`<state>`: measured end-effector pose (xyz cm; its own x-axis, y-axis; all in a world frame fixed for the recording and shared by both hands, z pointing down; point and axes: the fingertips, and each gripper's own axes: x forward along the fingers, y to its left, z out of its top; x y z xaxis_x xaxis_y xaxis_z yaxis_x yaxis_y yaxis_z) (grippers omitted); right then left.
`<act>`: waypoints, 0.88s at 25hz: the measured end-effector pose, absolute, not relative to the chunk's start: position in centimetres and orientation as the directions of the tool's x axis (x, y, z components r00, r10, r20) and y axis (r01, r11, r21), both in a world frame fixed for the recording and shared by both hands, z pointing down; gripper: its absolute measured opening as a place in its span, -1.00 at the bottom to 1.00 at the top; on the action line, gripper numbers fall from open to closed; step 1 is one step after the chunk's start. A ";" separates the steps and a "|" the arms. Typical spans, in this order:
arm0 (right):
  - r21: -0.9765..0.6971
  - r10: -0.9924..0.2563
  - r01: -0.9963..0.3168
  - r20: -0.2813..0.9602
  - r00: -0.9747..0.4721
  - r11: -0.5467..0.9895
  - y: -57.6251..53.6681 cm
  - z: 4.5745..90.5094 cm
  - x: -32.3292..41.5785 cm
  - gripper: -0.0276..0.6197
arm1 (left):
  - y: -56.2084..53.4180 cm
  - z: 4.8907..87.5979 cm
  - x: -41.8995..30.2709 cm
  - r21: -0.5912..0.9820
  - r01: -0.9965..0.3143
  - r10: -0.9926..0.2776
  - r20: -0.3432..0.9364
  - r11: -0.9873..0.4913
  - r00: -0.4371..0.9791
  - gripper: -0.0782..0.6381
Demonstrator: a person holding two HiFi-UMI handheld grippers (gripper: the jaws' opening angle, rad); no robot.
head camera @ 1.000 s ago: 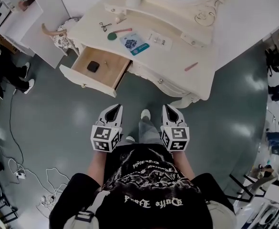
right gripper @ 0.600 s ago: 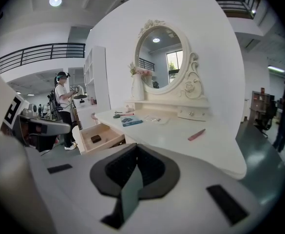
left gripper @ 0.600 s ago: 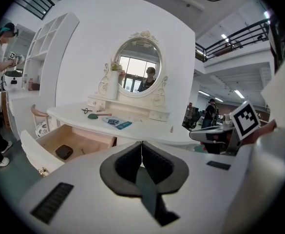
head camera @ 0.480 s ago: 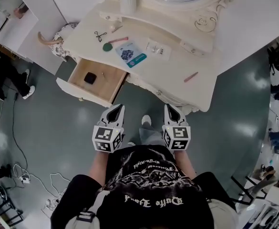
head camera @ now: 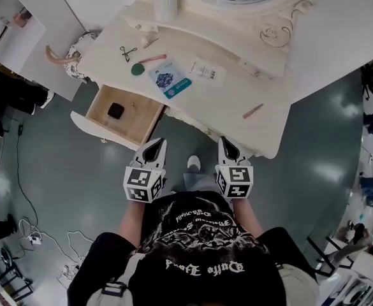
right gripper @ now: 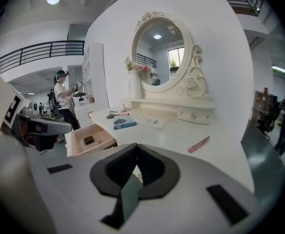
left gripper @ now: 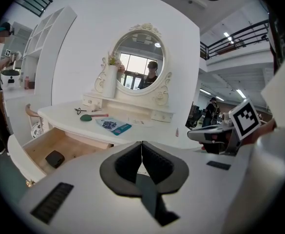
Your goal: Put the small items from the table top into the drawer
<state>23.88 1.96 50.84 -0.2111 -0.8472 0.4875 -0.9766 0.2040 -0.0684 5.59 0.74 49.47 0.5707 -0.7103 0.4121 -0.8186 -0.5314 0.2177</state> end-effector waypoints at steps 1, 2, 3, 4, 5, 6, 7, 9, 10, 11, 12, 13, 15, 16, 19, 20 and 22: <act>-0.068 -0.847 -0.976 0.488 -0.212 0.205 1.6 50.8 24.1 -0.88 | 0.5 49.5 5.9 0.218 -0.819 -0.710 0.414 -0.531 0.570 -0.74; -0.068 -0.847 -0.976 0.487 -0.212 0.205 1.2 50.8 24.4 -0.88 | 0.2 49.5 6.2 0.217 -0.819 -0.708 0.416 -0.532 0.570 -0.74; -0.067 -0.848 -0.977 0.487 -0.211 0.205 0.8 50.7 24.7 -0.88 | -0.1 49.4 6.5 0.216 -0.818 -0.707 0.417 -0.534 0.572 -0.74; -0.065 -0.849 -0.977 0.485 -0.209 0.203 0.4 50.6 25.1 -0.88 | -0.5 49.4 6.9 0.215 -0.817 -0.706 0.416 -0.535 0.573 -0.74; -0.063 -0.850 -0.977 0.484 -0.206 0.201 0.0 50.5 25.5 -0.88 | -0.9 49.3 7.3 0.215 -0.816 -0.707 0.414 -0.536 0.574 -0.74; -0.060 -0.852 -0.978 0.483 -0.203 0.199 -0.5 50.4 25.9 -0.88 | -1.3 49.2 7.7 0.215 -0.815 -0.708 0.411 -0.537 0.575 -0.74; -0.058 -0.853 -0.979 0.483 -0.198 0.195 -0.9 50.3 26.4 -0.88 | -1.7 49.1 8.2 0.214 -0.814 -0.707 0.409 -0.539 0.576 -0.74; -0.060 -0.854 -0.981 0.484 -0.190 0.184 -1.7 50.3 27.5 -0.88 | -2.4 49.0 9.2 0.211 -0.811 -0.706 0.407 -0.545 0.580 -0.74; -0.063 -0.854 -0.982 0.486 -0.186 0.178 -2.0 50.3 28.0 -0.88 | -2.8 48.9 9.7 0.209 -0.810 -0.705 0.406 -0.548 0.582 -0.74; -0.066 -0.853 -0.982 0.489 -0.184 0.174 -2.4 50.4 28.6 -0.88 | -3.1 48.9 10.3 0.209 -0.809 -0.704 0.405 -0.550 0.583 -0.74; -0.067 -0.851 -0.982 0.491 -0.184 0.174 -2.7 50.6 29.1 -0.88 | -3.4 48.9 10.8 0.209 -0.808 -0.704 0.404 -0.551 0.584 -0.74; -0.069 -0.849 -0.982 0.494 -0.187 0.176 -3.1 50.7 29.5 -0.88 | -3.7 49.0 11.3 0.210 -0.809 -0.705 0.403 -0.550 0.584 -0.74; -0.070 -0.845 -0.980 0.498 -0.194 0.184 -4.0 50.9 30.1 -0.88 | -4.4 49.1 11.9 0.212 -0.813 -0.709 0.404 -0.542 0.578 -0.74; -0.070 -0.844 -0.979 0.499 -0.199 0.189 -4.4 50.9 30.2 -0.88 | -4.8 49.2 12.1 0.213 -0.817 -0.711 0.407 -0.536 0.573 -0.74; -0.066 -0.838 -0.973 0.497 -0.226 0.223 -6.0 50.8 30.4 -0.88 | -5.8 49.5 12.7 0.216 -0.829 -0.723 0.408 -0.517 0.557 -0.74; -0.062 -0.835 -0.968 0.496 -0.240 0.242 -6.4 50.8 30.4 -0.88 | -6.0 49.5 12.9 0.217 -0.832 -0.728 0.407 -0.510 0.552 -0.74; -0.053 -0.829 -0.960 0.493 -0.266 0.276 -7.3 50.6 30.2 -0.88 | -6.4 49.6 13.2 0.219 -0.840 -0.735 0.408 -0.497 0.541 -0.74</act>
